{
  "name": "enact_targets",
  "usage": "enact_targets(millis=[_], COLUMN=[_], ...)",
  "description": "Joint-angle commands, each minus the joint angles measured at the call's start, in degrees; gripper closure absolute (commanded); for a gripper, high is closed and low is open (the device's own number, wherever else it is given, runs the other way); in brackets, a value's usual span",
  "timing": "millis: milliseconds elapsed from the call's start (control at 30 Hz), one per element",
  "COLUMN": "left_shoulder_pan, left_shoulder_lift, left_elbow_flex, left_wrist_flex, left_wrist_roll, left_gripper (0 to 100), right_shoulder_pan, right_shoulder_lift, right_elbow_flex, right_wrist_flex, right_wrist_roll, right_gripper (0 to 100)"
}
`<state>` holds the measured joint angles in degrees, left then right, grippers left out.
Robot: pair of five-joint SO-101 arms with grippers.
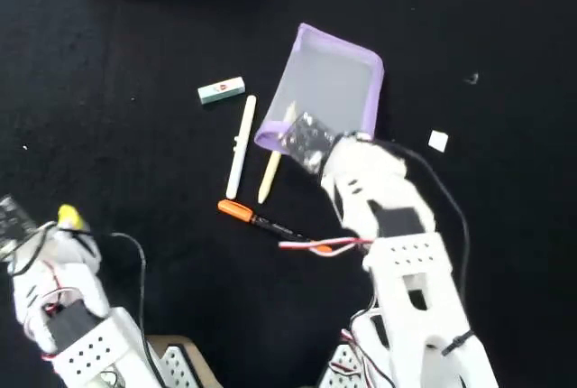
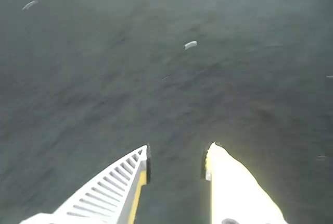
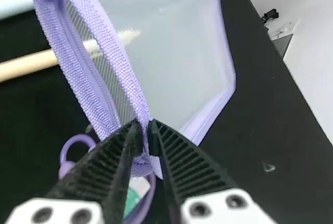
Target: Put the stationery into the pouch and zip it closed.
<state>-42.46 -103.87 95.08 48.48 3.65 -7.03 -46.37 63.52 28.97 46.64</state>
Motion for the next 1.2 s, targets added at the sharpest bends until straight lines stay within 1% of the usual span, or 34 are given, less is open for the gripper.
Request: enact_targets(millis=[0,167,367,467,667,733,800,900,967,1033,1067,1133,1167], left_shoulder_pan=[7.34,14.64,24.4,29.76,40.48,44.88,47.69,47.52,44.53,40.13,38.02,33.8,31.52], left_shoulder_lift=[-0.79,-0.7,-0.7,-0.7,-0.7,-0.7,-0.7,-0.7,-0.7,-0.7,-0.7,-0.7,-0.7], left_elbow_flex=[-5.23,-5.67,-5.58,-5.76,-8.04,-8.75,-9.71,-9.89,-9.63,-9.63,-9.63,-8.92,-8.4], left_wrist_flex=[-2.2,-9.58,-18.9,-22.15,-22.51,-21.36,-19.43,-16.88,-15.65,-14.42,-14.07,-13.98,-14.07], left_wrist_roll=[-0.44,-0.79,-9.32,-10.9,-10.9,-10.9,-10.99,-10.9,-10.73,-10.46,-10.46,-9.32,-7.91], left_gripper=[80,80,80,80,80,80,80,80,80,80,80,80,80], right_shoulder_pan=[0.53,0.62,0.88,0.88,0.88,0.97,1.76,3.16,3.25,2.37,1.32,-1.58,-3.52], right_shoulder_lift=[-2.07,-2.07,-1.63,-1.54,-1.45,-0.92,0.31,2.95,5.05,6.64,7.08,7.52,7.52], right_elbow_flex=[-11.38,-20.7,-34.33,-40.92,-51.12,-52.53,-52.62,-50.68,-47.16,-41.8,-38.9,-32.04,-28.44], right_wrist_flex=[8.35,17.41,29.36,35.43,45.36,47.47,48.79,49.67,48.44,43.34,40.0,32.7,28.84], right_wrist_roll=[-1.14,-1.23,-1.05,-0.88,-0.97,-0.88,-0.88,-1.32,-3.87,-8.62,-9.76,-9.14,-8.88], right_gripper=[98.7,98.7,98.7,98.7,98.7,98.7,98.7,97.7,92.3,84.4,81.1,77.5,78.0])
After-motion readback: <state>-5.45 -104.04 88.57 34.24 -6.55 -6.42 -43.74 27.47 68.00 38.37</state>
